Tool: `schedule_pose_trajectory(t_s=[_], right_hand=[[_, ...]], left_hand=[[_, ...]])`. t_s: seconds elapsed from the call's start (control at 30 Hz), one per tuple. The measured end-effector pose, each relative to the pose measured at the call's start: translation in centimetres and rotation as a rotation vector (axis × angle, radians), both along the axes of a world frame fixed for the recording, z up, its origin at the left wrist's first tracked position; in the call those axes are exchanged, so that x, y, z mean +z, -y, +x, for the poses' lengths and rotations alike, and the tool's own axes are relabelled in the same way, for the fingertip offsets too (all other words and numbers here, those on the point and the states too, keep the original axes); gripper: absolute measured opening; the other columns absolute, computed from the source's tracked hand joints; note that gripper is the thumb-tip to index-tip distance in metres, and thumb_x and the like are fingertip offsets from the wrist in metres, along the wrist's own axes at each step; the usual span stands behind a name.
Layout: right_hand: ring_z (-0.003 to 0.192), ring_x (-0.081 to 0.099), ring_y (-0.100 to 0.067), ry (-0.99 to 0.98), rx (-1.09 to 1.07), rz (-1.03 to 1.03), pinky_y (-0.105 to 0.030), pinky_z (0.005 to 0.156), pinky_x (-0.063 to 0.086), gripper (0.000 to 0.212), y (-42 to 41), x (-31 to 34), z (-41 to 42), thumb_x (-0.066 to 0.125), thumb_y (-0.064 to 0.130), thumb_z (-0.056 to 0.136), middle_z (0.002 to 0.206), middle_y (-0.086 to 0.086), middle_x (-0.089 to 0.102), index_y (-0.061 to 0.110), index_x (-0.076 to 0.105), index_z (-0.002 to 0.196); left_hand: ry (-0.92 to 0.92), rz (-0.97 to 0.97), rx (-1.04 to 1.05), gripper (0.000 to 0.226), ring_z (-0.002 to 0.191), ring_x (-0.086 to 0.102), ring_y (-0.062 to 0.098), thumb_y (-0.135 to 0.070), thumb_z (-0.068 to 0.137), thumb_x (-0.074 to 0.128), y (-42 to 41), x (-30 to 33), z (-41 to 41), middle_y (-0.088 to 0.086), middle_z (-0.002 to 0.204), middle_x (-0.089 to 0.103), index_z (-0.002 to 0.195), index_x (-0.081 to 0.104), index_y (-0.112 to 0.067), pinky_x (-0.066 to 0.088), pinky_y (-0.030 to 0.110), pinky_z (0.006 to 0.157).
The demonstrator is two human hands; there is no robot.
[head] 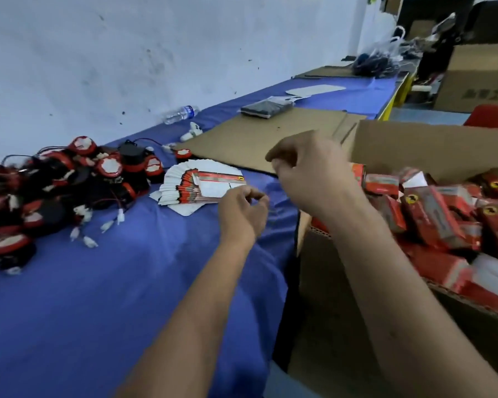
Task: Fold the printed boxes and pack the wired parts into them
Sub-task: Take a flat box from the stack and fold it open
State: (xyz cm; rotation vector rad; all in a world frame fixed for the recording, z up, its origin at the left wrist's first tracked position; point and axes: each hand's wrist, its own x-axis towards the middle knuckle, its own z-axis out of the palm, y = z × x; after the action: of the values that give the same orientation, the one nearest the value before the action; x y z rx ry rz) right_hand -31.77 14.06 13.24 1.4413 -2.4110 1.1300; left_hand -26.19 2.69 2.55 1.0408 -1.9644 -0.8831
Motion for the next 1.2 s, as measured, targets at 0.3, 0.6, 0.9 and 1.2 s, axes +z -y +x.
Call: schedule_pose_trajectory(t_s=[0.3, 0.6, 0.9, 1.2], right_hand=[[0.138, 0.044, -0.032, 0.060, 0.069, 0.388, -0.037, 0.108, 0.040, 0.081, 20.2, -10.8, -0.8, 0.073, 0.059, 0.081, 0.146, -0.014, 0.051, 0.013, 0.047, 0.143], [0.098, 0.064, -0.038, -0.306, 0.152, 0.340, -0.037, 0.070, 0.040, 0.035, 20.8, -13.9, 0.4, 0.043, 0.028, 0.107, 0.107, -0.019, 0.071, 0.005, 0.069, 0.102], [0.069, 0.055, -0.012, 0.051, 0.828, -0.383, -0.033, 0.063, 0.045, 0.028, 14.4, -12.4, 15.4, 0.049, 0.016, 0.105, 0.078, 0.004, 0.067, 0.001, 0.072, 0.096], [0.100, 0.068, -0.016, 0.747, 0.907, -0.261, -0.048, 0.080, 0.058, 0.045, 17.4, -13.6, 29.2, 0.043, 0.043, 0.102, 0.105, 0.000, 0.074, 0.011, 0.072, 0.114]], left_hand=[[-0.038, 0.202, 0.415, 0.026, 0.099, 0.065, 0.028, -0.002, 0.084, 0.059, 8.7, -3.8, 6.1, 0.001, 0.101, 0.072, 0.102, 0.073, -0.015, 0.038, 0.026, 0.074], [-0.429, 0.519, 0.376, 0.008, 0.074, 0.074, 0.023, -0.012, 0.092, 0.061, 11.1, -4.7, 6.9, 0.005, 0.086, 0.073, 0.085, 0.065, -0.015, 0.064, 0.039, 0.072], [-0.967, 0.777, -0.238, 0.072, 0.089, 0.071, 0.015, -0.079, 0.094, 0.039, 9.6, -2.2, 21.0, -0.002, 0.082, 0.073, 0.080, 0.077, -0.020, 0.058, 0.031, 0.084], [-0.923, 0.523, 0.342, 0.103, 0.107, 0.072, 0.029, -0.077, 0.058, 0.084, 5.5, -5.1, 38.9, 0.017, 0.125, 0.072, 0.130, 0.065, -0.006, 0.061, 0.047, 0.092]])
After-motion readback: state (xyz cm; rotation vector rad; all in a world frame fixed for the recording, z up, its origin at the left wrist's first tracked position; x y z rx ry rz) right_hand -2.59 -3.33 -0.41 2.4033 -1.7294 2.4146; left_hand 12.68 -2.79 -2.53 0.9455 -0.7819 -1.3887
